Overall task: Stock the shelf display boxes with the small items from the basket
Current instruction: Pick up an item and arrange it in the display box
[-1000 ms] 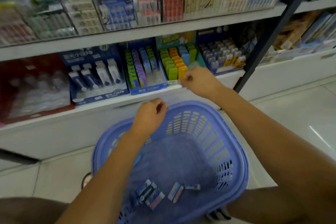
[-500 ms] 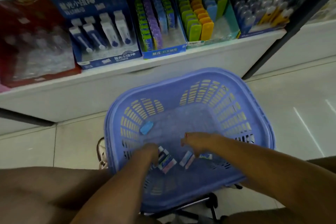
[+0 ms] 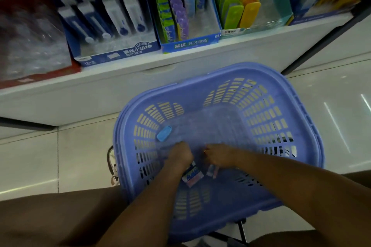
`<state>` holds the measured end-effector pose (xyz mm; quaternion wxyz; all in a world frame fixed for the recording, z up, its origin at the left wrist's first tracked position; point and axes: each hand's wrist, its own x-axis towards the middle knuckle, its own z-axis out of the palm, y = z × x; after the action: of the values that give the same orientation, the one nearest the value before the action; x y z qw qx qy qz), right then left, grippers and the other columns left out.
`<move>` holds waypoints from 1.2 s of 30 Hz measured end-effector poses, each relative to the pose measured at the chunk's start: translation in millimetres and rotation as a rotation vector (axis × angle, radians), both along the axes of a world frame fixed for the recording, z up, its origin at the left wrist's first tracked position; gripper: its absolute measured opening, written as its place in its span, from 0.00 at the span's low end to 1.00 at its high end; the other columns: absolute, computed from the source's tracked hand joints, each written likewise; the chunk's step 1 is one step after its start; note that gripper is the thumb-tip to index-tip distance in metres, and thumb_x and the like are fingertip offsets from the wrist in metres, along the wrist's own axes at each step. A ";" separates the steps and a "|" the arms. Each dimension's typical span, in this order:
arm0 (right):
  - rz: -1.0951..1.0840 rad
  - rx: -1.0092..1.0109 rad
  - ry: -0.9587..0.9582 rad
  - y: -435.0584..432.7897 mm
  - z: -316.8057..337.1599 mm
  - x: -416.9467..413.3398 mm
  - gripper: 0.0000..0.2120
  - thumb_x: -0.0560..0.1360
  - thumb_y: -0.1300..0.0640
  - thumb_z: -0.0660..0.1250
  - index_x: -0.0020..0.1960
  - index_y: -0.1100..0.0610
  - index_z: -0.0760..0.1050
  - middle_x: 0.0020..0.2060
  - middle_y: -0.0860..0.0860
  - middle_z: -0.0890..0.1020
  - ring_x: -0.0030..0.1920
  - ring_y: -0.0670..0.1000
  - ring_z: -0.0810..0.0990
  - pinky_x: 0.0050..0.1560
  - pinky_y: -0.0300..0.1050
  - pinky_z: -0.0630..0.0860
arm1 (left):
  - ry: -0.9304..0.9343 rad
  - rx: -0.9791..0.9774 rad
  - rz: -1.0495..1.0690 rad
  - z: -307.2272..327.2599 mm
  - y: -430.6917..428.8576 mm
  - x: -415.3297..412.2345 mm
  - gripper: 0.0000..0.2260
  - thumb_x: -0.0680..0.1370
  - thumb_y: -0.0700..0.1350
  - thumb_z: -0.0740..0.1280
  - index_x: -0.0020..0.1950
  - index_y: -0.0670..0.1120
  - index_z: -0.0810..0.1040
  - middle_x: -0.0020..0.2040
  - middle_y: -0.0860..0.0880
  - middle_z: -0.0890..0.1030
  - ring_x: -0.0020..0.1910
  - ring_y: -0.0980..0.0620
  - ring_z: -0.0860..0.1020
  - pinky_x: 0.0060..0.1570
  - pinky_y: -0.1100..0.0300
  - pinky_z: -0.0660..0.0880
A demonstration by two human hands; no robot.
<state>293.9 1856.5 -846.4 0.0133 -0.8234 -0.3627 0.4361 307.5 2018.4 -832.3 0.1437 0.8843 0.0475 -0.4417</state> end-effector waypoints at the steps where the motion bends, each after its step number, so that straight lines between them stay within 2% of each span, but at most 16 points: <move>1: -0.081 0.026 -0.002 -0.5 1.3 3.1 0.12 0.76 0.56 0.66 0.56 0.61 0.79 0.56 0.57 0.80 0.58 0.55 0.78 0.61 0.43 0.71 | -0.004 -0.024 0.025 2.7 -3.0 2.1 0.13 0.78 0.41 0.61 0.61 0.38 0.76 0.59 0.40 0.78 0.59 0.41 0.77 0.56 0.54 0.73; 3: -0.273 0.095 0.050 0.0 2.8 11.1 0.12 0.74 0.55 0.68 0.55 0.59 0.79 0.55 0.58 0.81 0.55 0.54 0.79 0.56 0.44 0.72 | 0.049 -0.105 0.053 7.5 -8.7 7.8 0.13 0.76 0.42 0.64 0.57 0.38 0.79 0.56 0.40 0.80 0.56 0.42 0.78 0.55 0.54 0.74; 5: -0.423 0.076 0.155 -1.3 8.6 25.2 0.15 0.72 0.52 0.71 0.55 0.58 0.78 0.53 0.56 0.81 0.52 0.55 0.79 0.52 0.45 0.74 | 0.152 -0.206 0.123 12.4 -12.4 12.6 0.12 0.76 0.44 0.66 0.54 0.39 0.80 0.52 0.41 0.82 0.52 0.43 0.80 0.54 0.53 0.75; 8: -0.508 0.111 0.295 -7.8 34.1 52.1 0.13 0.69 0.55 0.74 0.52 0.56 0.80 0.46 0.54 0.82 0.44 0.52 0.79 0.44 0.43 0.74 | 0.422 -0.533 0.474 24.1 -14.5 19.1 0.08 0.79 0.45 0.65 0.46 0.41 0.78 0.42 0.42 0.80 0.38 0.48 0.79 0.45 0.52 0.77; 10: -0.605 0.206 0.343 -17.9 56.3 66.4 0.07 0.69 0.54 0.75 0.45 0.51 0.81 0.39 0.49 0.82 0.38 0.46 0.77 0.42 0.38 0.72 | 0.549 -0.691 0.614 37.5 -12.8 28.0 0.09 0.80 0.46 0.62 0.48 0.42 0.76 0.42 0.44 0.79 0.38 0.49 0.79 0.43 0.54 0.77; 12: -0.727 0.274 0.341 -26.6 79.6 75.3 0.05 0.69 0.53 0.75 0.43 0.48 0.81 0.35 0.42 0.80 0.36 0.41 0.76 0.40 0.35 0.71 | 0.593 -0.776 0.619 50.0 -10.7 38.3 0.10 0.81 0.49 0.59 0.51 0.44 0.76 0.44 0.46 0.80 0.41 0.52 0.79 0.45 0.56 0.76; 14: -0.845 0.380 0.366 -32.2 97.2 80.1 0.06 0.70 0.56 0.74 0.46 0.51 0.82 0.35 0.41 0.81 0.36 0.40 0.77 0.40 0.33 0.73 | 0.603 -0.860 0.638 65.6 -10.5 47.1 0.11 0.82 0.50 0.57 0.52 0.46 0.77 0.42 0.49 0.81 0.39 0.55 0.80 0.44 0.57 0.77; 16: -0.992 0.528 0.454 -35.9 115.6 84.0 0.09 0.72 0.65 0.71 0.51 0.60 0.81 0.39 0.48 0.83 0.40 0.43 0.80 0.42 0.32 0.77 | 0.591 -0.948 0.694 81.4 -10.3 53.4 0.13 0.82 0.51 0.57 0.50 0.45 0.77 0.38 0.48 0.79 0.34 0.54 0.80 0.42 0.56 0.79; 19: -1.094 0.690 0.495 -43.0 145.0 90.9 0.10 0.73 0.72 0.67 0.54 0.67 0.78 0.45 0.54 0.82 0.41 0.44 0.84 0.43 0.32 0.79 | 0.523 -1.049 0.753 110.2 -12.0 61.4 0.13 0.82 0.50 0.56 0.49 0.43 0.75 0.33 0.48 0.77 0.28 0.55 0.76 0.32 0.62 0.78; 23: -1.048 0.762 0.392 -49.4 193.1 101.3 0.11 0.73 0.71 0.67 0.56 0.67 0.77 0.48 0.57 0.82 0.44 0.47 0.82 0.42 0.33 0.78 | 0.257 -1.086 0.725 152.1 -20.8 68.9 0.12 0.82 0.46 0.57 0.45 0.42 0.76 0.32 0.47 0.76 0.25 0.56 0.73 0.26 0.66 0.73; 25: -1.047 0.820 0.347 -54.2 219.5 106.4 0.11 0.73 0.70 0.67 0.55 0.65 0.78 0.49 0.59 0.82 0.46 0.49 0.80 0.45 0.34 0.79 | 0.104 -1.082 0.673 170.6 -22.6 70.6 0.11 0.81 0.43 0.58 0.42 0.43 0.76 0.32 0.49 0.76 0.25 0.58 0.72 0.25 0.67 0.71; 28: -1.106 0.972 0.222 -60.6 256.2 113.6 0.11 0.75 0.68 0.65 0.56 0.60 0.78 0.44 0.54 0.81 0.38 0.45 0.79 0.45 0.33 0.78 | -0.058 -1.095 0.661 193.7 -19.3 74.5 0.11 0.82 0.43 0.58 0.44 0.44 0.78 0.29 0.53 0.79 0.25 0.59 0.73 0.25 0.68 0.71; 30: -1.168 1.041 0.015 -59.4 274.8 120.0 0.12 0.76 0.67 0.65 0.59 0.61 0.77 0.42 0.53 0.81 0.35 0.42 0.79 0.42 0.31 0.77 | -0.175 -1.111 0.697 205.8 -15.3 78.4 0.11 0.82 0.44 0.58 0.46 0.45 0.79 0.31 0.54 0.80 0.25 0.60 0.73 0.26 0.68 0.71; 32: -1.209 1.039 -0.302 -53.2 286.7 130.9 0.12 0.75 0.66 0.67 0.59 0.64 0.77 0.39 0.49 0.79 0.33 0.39 0.79 0.40 0.29 0.77 | -0.260 -1.155 0.766 214.9 -11.6 81.6 0.11 0.82 0.44 0.59 0.48 0.44 0.79 0.33 0.53 0.80 0.26 0.59 0.73 0.27 0.67 0.71; 34: -1.188 0.975 -0.563 -43.3 293.8 146.8 0.11 0.72 0.62 0.71 0.54 0.62 0.78 0.39 0.46 0.78 0.37 0.39 0.78 0.43 0.31 0.77 | -0.314 -1.187 0.846 219.7 -8.8 83.9 0.09 0.82 0.43 0.59 0.51 0.43 0.79 0.36 0.52 0.81 0.28 0.59 0.74 0.28 0.67 0.72; 36: -1.113 0.915 -0.684 -30.6 296.7 163.7 0.09 0.71 0.58 0.73 0.51 0.58 0.79 0.40 0.47 0.80 0.41 0.44 0.79 0.46 0.33 0.77 | -0.375 -1.175 0.896 220.2 -5.8 84.7 0.08 0.81 0.42 0.60 0.53 0.42 0.78 0.39 0.50 0.82 0.30 0.58 0.76 0.29 0.67 0.73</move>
<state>457.5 1825.9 -549.7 0.4541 -0.8846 -0.0252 -0.1036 392.2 2012.6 -612.1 0.7620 0.6187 0.1339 -0.1363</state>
